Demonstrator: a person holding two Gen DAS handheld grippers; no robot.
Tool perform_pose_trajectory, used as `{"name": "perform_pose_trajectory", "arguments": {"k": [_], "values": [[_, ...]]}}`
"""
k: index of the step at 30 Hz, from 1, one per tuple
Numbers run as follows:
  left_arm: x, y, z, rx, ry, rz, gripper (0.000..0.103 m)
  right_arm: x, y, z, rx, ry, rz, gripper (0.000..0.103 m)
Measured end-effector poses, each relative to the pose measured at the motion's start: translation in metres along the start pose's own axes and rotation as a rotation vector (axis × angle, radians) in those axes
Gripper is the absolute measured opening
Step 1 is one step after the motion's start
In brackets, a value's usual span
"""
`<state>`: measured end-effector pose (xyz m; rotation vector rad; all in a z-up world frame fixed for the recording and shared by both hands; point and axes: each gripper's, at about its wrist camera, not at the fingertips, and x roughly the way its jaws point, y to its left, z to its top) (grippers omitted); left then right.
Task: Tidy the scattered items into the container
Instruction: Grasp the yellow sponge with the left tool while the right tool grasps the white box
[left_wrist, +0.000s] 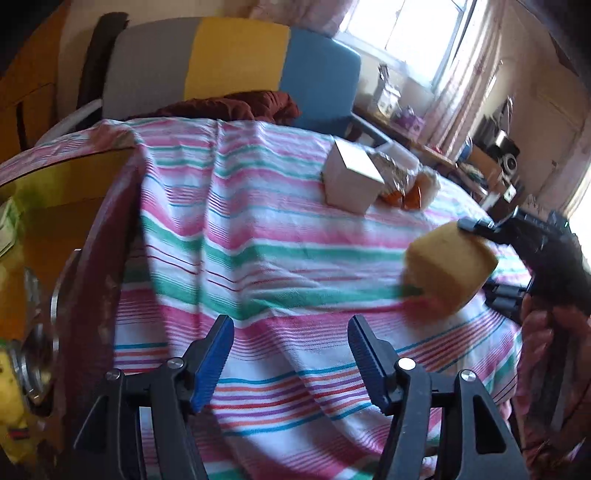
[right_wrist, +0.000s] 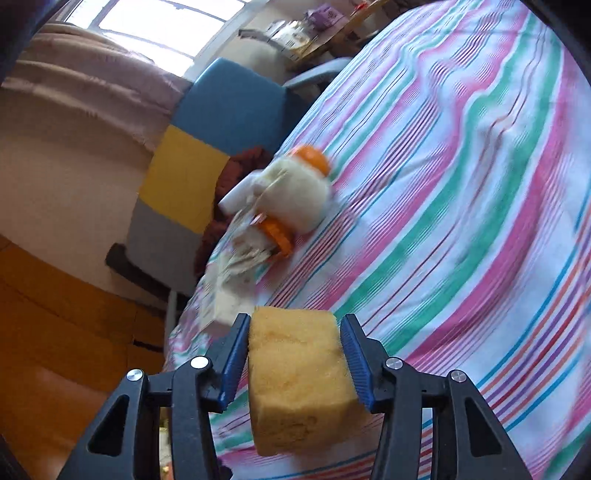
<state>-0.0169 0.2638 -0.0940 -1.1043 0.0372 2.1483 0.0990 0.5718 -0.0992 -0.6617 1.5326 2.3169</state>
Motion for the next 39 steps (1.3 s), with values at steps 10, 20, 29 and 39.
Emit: {"name": "perform_pose_trajectory", "arguments": {"k": [10,20,29,39], "values": [[-0.046,-0.003,0.004,0.014,-0.106,0.031,0.064,0.069,0.076,-0.092,-0.152,0.253,0.114,0.067],[-0.039,-0.008,-0.003,0.029,-0.086,0.018,0.064,0.093,0.143,-0.019,-0.503,0.076,-0.175,0.079],[-0.045,-0.002,-0.002,0.018,-0.055,0.002,0.064,0.16,0.152,-0.006,-0.636,0.158,-0.386,0.073],[-0.042,-0.021,0.012,0.167,-0.07,-0.041,0.065,0.117,0.11,-0.018,-0.641,0.156,-0.418,0.05]]}}
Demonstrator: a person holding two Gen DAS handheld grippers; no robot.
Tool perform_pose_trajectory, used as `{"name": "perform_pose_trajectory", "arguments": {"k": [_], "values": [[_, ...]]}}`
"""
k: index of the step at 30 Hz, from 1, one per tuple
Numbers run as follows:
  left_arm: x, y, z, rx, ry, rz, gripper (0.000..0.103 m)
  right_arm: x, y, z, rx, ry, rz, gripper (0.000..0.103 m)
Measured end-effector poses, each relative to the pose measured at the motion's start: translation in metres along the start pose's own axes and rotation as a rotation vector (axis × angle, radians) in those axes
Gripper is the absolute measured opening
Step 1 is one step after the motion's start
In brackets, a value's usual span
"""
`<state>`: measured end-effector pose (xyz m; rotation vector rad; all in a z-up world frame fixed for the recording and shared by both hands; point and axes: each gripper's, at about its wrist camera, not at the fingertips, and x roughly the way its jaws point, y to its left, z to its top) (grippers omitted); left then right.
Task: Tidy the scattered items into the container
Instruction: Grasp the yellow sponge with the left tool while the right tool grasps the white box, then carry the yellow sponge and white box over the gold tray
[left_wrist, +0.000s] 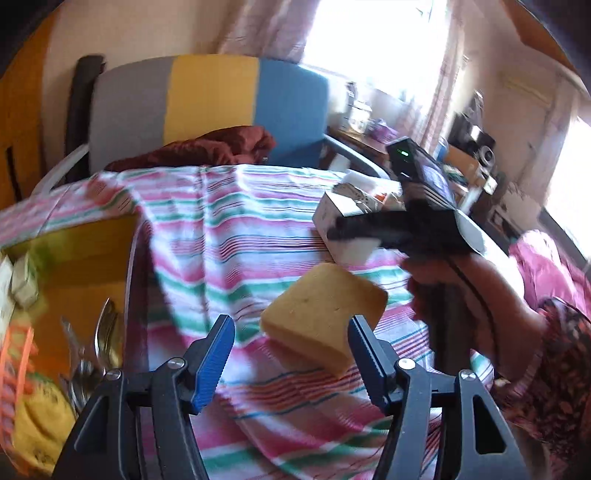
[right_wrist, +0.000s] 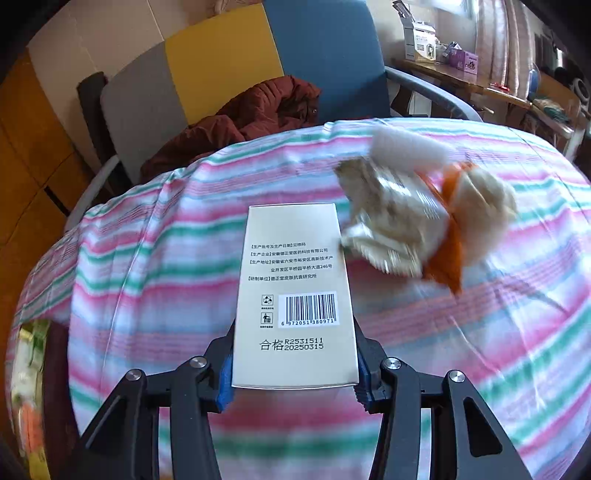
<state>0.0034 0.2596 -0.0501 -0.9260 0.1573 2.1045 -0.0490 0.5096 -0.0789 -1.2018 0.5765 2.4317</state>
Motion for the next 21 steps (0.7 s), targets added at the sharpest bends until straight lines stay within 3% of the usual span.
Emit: {"name": "perform_pose_trajectory", "arguments": {"k": [3,8,14,18,21], "values": [[0.011,-0.004,0.007,0.06,0.033,-0.073,0.065,-0.021,-0.012,-0.026,-0.015,-0.001,0.005,0.05],[0.029,-0.023,0.01,0.177,0.11,-0.065,0.065,-0.05,-0.026,-0.066,-0.019,-0.024,0.046,0.05],[0.034,-0.01,0.012,0.088,0.144,-0.075,0.066,-0.065,-0.007,-0.097,-0.088,-0.027,0.123,0.05],[0.024,0.005,0.017,-0.005,0.131,-0.022,0.067,-0.077,0.007,-0.12,-0.079,-0.008,0.217,0.05],[0.016,0.005,0.02,-0.019,0.127,-0.005,0.07,-0.088,0.021,-0.142,-0.105,-0.006,0.268,0.05]]}}
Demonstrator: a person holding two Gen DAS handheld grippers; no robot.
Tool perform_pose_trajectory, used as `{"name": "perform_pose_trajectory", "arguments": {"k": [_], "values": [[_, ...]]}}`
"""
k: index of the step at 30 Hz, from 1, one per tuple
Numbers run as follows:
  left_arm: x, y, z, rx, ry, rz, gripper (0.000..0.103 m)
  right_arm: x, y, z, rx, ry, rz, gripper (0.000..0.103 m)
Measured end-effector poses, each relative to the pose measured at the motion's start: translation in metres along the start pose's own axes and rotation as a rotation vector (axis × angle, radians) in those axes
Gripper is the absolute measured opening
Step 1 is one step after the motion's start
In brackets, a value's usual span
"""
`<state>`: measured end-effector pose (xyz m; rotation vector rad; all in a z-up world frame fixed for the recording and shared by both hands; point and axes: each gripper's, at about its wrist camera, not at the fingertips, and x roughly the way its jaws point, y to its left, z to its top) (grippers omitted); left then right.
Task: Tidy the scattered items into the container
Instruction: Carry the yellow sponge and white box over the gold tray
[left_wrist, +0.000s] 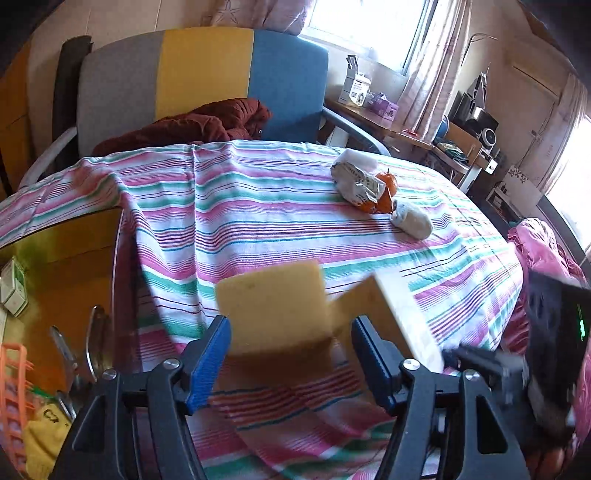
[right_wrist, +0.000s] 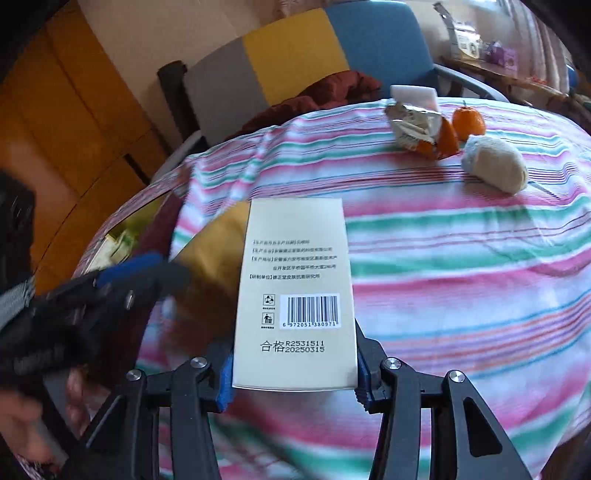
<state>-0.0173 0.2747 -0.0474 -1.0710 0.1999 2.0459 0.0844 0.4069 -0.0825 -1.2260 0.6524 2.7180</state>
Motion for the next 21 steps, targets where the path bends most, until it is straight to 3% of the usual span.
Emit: {"name": "perform_pose_trajectory", "arguments": {"k": [2,4,6,10,13,19,21], "values": [[-0.003,-0.005,0.002,0.029,-0.006,0.012,0.073,-0.007,0.009,-0.01,-0.017,-0.009,0.014,0.05],[0.003,-0.011,0.003,0.066,0.008,0.042,0.076,-0.017,0.009,-0.012,-0.011,-0.054,-0.043,0.05],[0.009,-0.011,0.004,0.056,0.025,0.03,0.076,-0.023,-0.001,-0.006,0.028,-0.086,-0.09,0.05],[0.028,0.0,0.006,0.002,0.05,0.031,0.081,-0.027,-0.021,0.007,0.095,-0.102,-0.102,0.05],[0.035,0.003,0.006,0.026,0.053,0.067,0.08,-0.025,-0.025,0.009,0.109,-0.101,-0.106,0.05],[0.033,0.009,0.001,-0.022,0.053,0.118,0.068,-0.019,-0.018,0.006,0.118,-0.091,-0.095,0.05],[0.033,0.006,-0.003,0.014,0.057,0.128,0.065,-0.019,-0.014,0.005,0.115,-0.09,-0.094,0.05]]}}
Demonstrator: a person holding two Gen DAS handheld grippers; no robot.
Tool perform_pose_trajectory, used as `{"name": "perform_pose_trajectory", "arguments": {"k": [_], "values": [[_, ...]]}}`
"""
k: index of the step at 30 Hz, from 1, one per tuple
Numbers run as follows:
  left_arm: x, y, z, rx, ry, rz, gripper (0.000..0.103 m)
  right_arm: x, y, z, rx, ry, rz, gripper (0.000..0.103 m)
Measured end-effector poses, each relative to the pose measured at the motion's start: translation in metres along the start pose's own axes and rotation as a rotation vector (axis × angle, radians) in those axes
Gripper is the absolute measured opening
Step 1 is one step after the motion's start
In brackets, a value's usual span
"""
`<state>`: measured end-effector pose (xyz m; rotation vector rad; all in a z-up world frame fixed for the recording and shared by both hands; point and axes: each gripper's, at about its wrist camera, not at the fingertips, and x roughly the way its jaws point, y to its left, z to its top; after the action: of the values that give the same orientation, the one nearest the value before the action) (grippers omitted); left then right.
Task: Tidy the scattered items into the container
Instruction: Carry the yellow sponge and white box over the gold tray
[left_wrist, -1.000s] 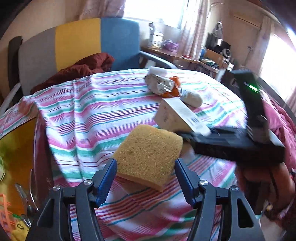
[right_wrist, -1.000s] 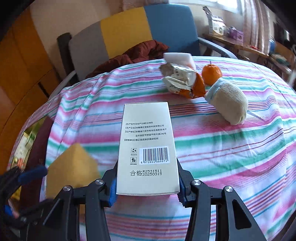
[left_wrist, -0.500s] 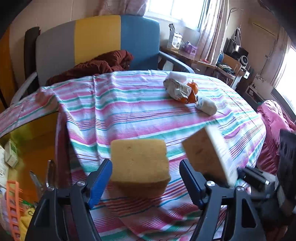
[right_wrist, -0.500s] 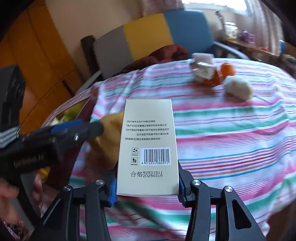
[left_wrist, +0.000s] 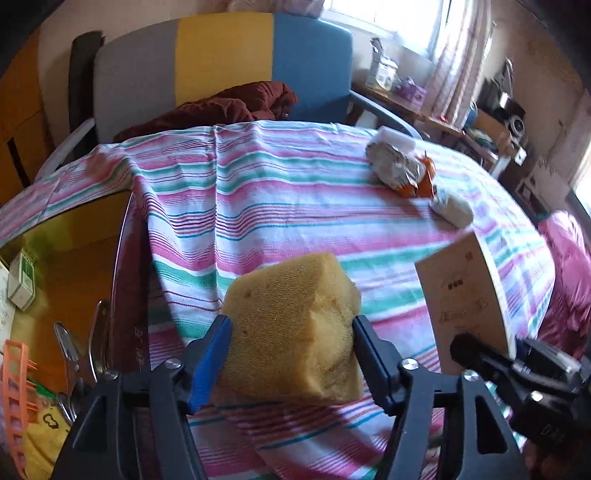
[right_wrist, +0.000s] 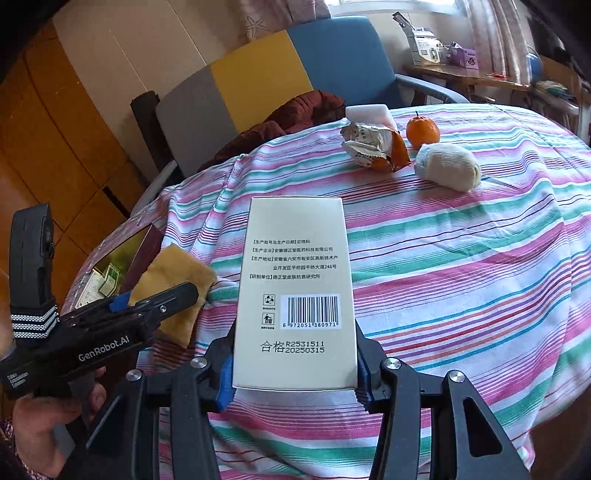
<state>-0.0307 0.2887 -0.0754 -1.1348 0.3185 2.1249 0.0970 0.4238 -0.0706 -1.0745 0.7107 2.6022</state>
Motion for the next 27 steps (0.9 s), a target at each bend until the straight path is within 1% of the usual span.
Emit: {"name": "perform_pose_trajectory", "arguments": {"k": [2,5,7,10,13,15,19,22,25,27], "values": [[-0.003,0.0,-0.003,0.011,-0.008,-0.001,0.061,-0.001,0.005,0.0,-0.006,0.002,0.007,0.05],[-0.013,0.004,-0.005,-0.017,-0.034,-0.024,0.058,-0.004,0.013,0.0,-0.014,0.0,0.01,0.05],[-0.025,0.006,-0.005,-0.018,-0.063,-0.04,0.058,-0.008,0.02,0.001,-0.019,-0.006,0.015,0.05],[-0.048,0.011,-0.002,-0.015,-0.122,-0.034,0.058,-0.014,0.034,0.006,-0.04,-0.019,0.026,0.05],[-0.072,0.025,0.004,-0.03,-0.177,-0.03,0.058,-0.017,0.053,0.013,-0.059,-0.028,0.051,0.05],[-0.088,0.04,0.007,-0.046,-0.213,-0.018,0.058,-0.017,0.071,0.018,-0.085,-0.032,0.07,0.05],[-0.106,0.079,0.013,-0.074,-0.243,0.044,0.058,-0.006,0.114,0.031,-0.132,-0.022,0.13,0.05],[-0.108,0.12,0.013,-0.122,-0.228,0.094,0.058,0.011,0.15,0.04,-0.17,0.005,0.177,0.05],[-0.099,0.163,0.014,-0.184,-0.192,0.126,0.058,0.038,0.19,0.045,-0.23,0.042,0.201,0.05],[-0.091,0.187,0.013,-0.203,-0.164,0.149,0.058,0.057,0.21,0.049,-0.239,0.076,0.223,0.05]]}}
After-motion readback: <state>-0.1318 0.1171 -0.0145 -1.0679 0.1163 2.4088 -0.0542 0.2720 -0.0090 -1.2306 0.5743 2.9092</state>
